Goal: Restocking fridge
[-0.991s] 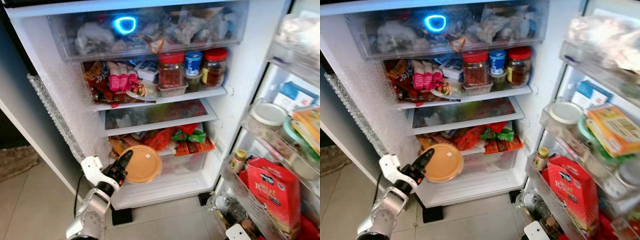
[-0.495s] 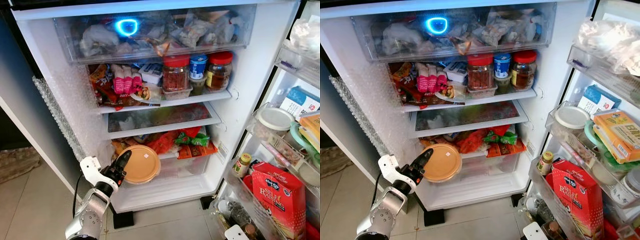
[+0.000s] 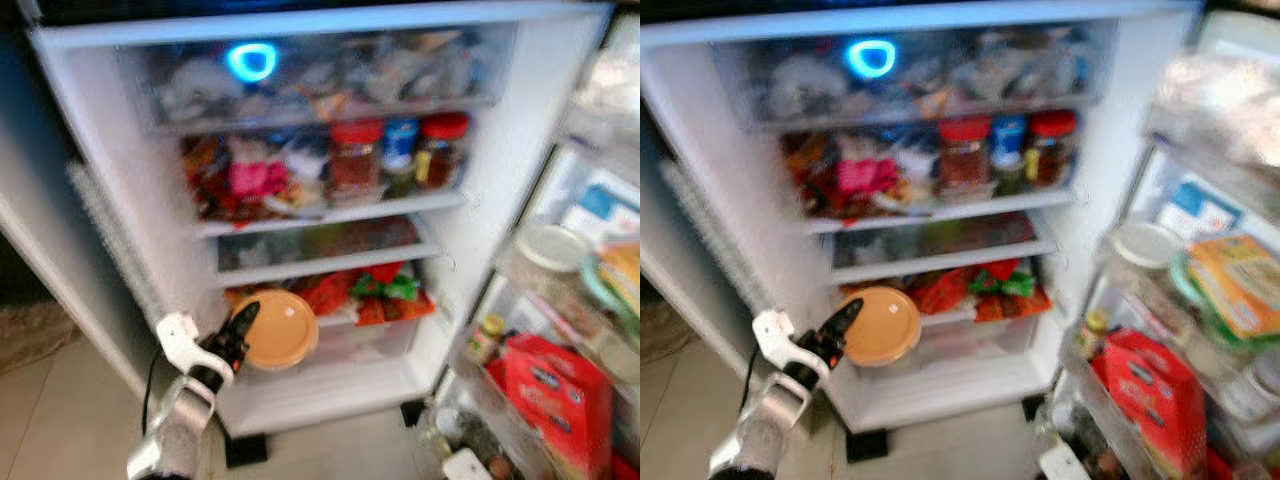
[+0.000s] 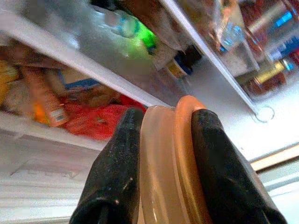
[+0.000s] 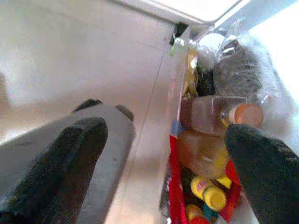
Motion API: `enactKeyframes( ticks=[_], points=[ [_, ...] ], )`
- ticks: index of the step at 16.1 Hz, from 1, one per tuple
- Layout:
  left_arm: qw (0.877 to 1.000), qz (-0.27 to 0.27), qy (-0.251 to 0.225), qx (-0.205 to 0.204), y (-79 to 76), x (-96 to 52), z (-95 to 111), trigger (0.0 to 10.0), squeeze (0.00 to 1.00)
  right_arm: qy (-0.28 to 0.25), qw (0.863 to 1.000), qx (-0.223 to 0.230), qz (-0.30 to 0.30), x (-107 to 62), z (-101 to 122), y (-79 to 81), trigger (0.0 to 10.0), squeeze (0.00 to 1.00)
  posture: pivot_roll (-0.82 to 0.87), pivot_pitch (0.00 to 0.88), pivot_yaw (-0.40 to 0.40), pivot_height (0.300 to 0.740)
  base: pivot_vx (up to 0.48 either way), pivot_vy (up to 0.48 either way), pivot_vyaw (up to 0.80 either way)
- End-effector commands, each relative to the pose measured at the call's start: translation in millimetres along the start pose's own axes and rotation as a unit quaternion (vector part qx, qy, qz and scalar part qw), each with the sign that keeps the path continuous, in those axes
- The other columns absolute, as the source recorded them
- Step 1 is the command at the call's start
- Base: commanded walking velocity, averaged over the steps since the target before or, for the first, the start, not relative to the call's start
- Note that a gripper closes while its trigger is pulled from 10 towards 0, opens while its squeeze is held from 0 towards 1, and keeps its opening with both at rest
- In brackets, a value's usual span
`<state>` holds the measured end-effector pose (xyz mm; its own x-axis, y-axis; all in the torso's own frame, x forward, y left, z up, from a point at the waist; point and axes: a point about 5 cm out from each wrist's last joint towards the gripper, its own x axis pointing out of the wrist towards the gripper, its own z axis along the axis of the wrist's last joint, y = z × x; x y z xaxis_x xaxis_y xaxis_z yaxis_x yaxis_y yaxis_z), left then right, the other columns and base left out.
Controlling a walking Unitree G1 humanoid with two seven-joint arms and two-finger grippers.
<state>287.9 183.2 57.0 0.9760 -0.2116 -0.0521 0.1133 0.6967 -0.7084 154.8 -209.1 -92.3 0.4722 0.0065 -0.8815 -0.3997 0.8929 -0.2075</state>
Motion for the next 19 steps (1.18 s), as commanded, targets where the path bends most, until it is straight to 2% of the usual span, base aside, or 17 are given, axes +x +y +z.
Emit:
enactKeyframes(
  ticks=[1, 15, 19],
  points=[
    [1.000, -0.013, -0.007, -0.004, -5.5, 4.4, 1, 10.0, 0.00, 0.026, 0.999, 0.001, 0.019, -1.8, -15, 8.7, 10.0, 0.00, -0.05, 0.000, 0.047, 0.652, 0.352, 0.000, 0.00],
    [1.000, -0.014, -0.003, -0.003, -6.0, 6.2, -1, 10.0, 0.00, 0.028, 0.999, 0.001, 0.020, -1.6, -14, 8.7, 10.0, 0.00, -0.04, 0.000, 0.047, 0.652, 0.357, 0.000, 0.00],
    [1.000, 0.006, -0.008, -0.016, 0.5, 14.5, 0, 10.0, 0.00, 0.027, 0.999, -0.001, 0.021, -1.5, -13, 8.7, 10.0, 0.00, -0.04, 0.000, 0.041, 0.652, 0.139, 0.000, 0.00]
  ],
)
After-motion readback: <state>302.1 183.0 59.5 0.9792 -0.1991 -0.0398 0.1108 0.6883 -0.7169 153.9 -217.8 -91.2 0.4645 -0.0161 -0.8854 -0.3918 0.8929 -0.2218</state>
